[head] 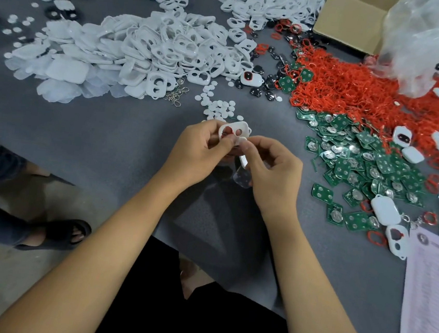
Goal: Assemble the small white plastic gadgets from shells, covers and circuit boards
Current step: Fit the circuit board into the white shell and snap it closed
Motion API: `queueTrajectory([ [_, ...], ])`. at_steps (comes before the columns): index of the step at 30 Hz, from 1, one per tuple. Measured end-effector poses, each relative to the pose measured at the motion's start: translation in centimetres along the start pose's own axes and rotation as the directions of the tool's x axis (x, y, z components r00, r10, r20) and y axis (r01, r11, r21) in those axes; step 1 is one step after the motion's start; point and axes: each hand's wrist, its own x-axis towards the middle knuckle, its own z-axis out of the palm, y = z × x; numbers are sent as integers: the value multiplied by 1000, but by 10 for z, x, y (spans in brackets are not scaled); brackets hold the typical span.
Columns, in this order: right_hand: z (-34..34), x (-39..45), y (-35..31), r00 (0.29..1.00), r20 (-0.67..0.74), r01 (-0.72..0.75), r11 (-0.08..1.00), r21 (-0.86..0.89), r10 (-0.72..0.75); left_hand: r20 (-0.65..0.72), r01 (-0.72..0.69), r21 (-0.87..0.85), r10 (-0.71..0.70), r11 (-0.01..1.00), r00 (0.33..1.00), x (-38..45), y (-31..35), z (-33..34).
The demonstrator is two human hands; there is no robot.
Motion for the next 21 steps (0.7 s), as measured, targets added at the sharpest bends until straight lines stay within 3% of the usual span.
queueTrajectory([
  [8,1,-2,-2,998,-27,53,990,-133,-57,59,-47,69,43,996,997,-3,3,1],
  [21,0,-2,-5,997,-35,58,986,-155,-64,49,-105,160,98,982,994,-4,2,1],
])
